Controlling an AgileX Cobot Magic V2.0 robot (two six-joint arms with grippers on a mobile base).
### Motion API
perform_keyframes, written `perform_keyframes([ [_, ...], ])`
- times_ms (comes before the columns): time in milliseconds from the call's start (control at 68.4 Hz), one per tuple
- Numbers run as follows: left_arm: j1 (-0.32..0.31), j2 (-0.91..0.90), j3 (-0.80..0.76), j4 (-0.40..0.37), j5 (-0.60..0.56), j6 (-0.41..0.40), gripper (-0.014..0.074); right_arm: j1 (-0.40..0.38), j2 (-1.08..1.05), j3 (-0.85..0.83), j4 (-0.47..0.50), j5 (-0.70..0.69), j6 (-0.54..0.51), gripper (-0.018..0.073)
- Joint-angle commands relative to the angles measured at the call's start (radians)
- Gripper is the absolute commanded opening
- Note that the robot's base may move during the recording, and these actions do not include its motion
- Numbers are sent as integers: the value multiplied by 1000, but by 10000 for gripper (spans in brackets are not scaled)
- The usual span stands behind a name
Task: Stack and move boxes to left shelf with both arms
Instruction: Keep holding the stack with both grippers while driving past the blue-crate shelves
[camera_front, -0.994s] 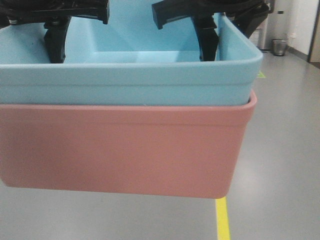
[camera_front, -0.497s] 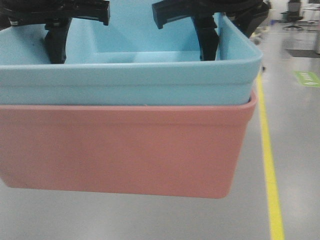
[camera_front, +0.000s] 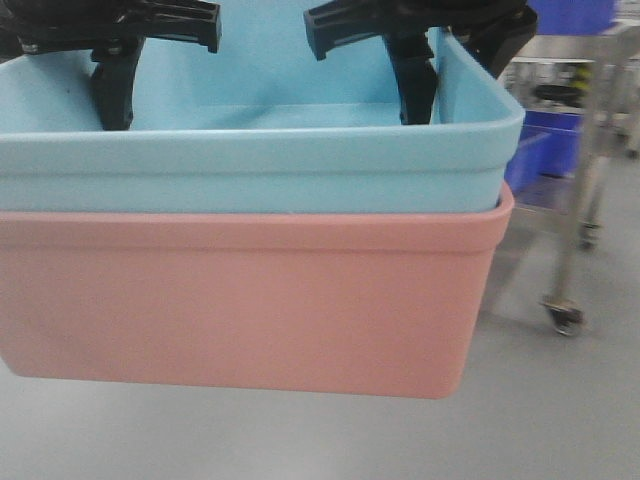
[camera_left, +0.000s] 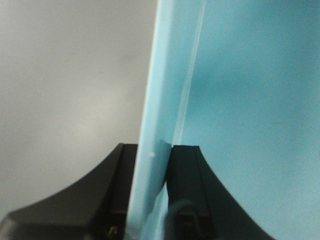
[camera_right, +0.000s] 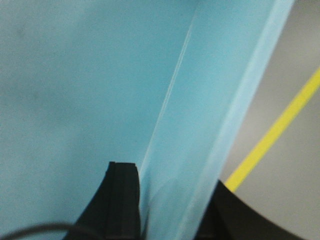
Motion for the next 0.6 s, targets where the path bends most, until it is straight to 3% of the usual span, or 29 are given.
perform_keyframes([
  [0, -41, -46, -55, -61, -190, -23, -3, 28, -38, -46, 50, -222, 38, 56],
  [585, -41, -46, -55, -61, -190, -23, -3, 28, -38, -46, 50, -216, 38, 56],
])
